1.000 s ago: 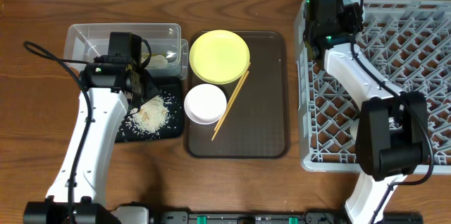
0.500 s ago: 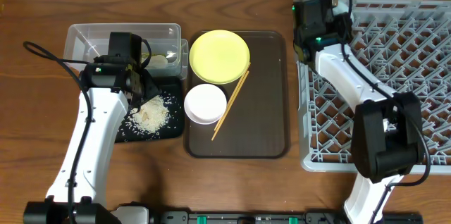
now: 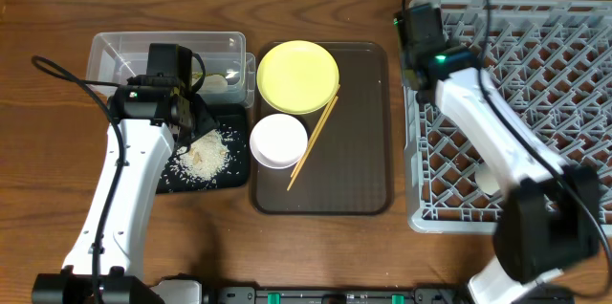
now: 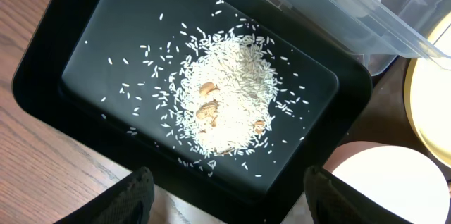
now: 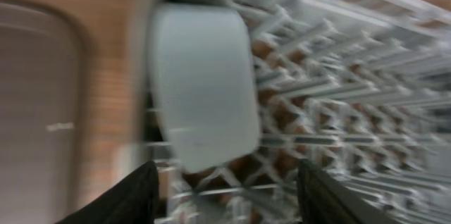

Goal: Sort waste into correct bins and load items into the dishwasher rack
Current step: 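Place the light-blue bowl into the dish rack with the right gripper, then reach the right gripper to the white bowl and lift it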

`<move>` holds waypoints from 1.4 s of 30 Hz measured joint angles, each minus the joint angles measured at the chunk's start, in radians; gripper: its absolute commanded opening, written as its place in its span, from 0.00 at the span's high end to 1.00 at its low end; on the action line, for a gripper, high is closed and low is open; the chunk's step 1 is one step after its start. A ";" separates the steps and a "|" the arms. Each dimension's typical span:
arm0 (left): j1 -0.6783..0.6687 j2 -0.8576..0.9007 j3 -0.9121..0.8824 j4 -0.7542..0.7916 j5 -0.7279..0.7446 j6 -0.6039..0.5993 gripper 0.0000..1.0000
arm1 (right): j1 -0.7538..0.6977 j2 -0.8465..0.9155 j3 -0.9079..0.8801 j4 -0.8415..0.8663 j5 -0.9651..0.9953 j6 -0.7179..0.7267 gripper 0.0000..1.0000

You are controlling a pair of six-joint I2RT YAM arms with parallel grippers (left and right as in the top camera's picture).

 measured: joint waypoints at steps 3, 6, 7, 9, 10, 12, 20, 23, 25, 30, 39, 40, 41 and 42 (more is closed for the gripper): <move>0.000 0.000 0.000 -0.006 -0.001 0.002 0.29 | 0.008 -0.073 0.000 -0.009 -0.205 0.008 0.38; 0.000 0.000 0.000 -0.020 -0.018 0.005 0.29 | 0.040 -0.101 0.000 -0.028 -0.390 0.016 0.34; 0.002 0.000 0.000 -0.028 -0.034 0.005 0.29 | 0.062 -0.099 0.001 -0.041 -0.448 0.017 0.34; 0.009 0.000 0.000 -0.035 -0.054 0.005 0.29 | 0.096 -0.090 0.001 -0.063 -0.512 0.019 0.33; 0.018 0.000 0.000 -0.039 -0.061 0.004 0.29 | 0.117 -0.082 0.001 -0.072 -0.537 0.019 0.33; 0.043 0.000 0.000 -0.047 -0.071 0.004 0.29 | 0.162 -0.062 0.000 -0.082 -0.578 0.020 0.34; 0.101 0.000 0.000 -0.056 -0.090 0.004 0.29 | 0.307 0.083 0.000 -0.066 -0.627 0.108 0.39; 0.101 0.000 0.000 -0.056 -0.090 0.004 0.29 | 0.336 0.146 0.000 -0.052 -0.628 0.146 0.43; 0.101 0.000 0.000 -0.056 -0.090 0.004 0.29 | 0.353 0.183 0.000 -0.047 -0.626 0.171 0.48; 0.101 0.000 0.000 -0.056 -0.090 0.004 0.29 | 0.372 0.250 0.000 -0.045 -0.610 0.224 0.75; 0.101 0.000 0.000 -0.056 -0.090 0.004 0.29 | 0.367 0.256 0.000 -0.047 -0.533 0.255 0.99; 0.101 0.000 0.000 -0.056 -0.090 0.004 0.29 | 0.366 0.252 0.000 -0.051 -0.515 0.257 0.99; 0.101 0.000 0.000 -0.056 -0.090 0.004 0.29 | 0.362 0.247 0.000 -0.057 -0.497 0.257 0.99; 0.101 0.000 0.000 -0.056 -0.090 0.004 0.29 | 0.357 0.240 0.000 -0.063 -0.481 0.257 0.99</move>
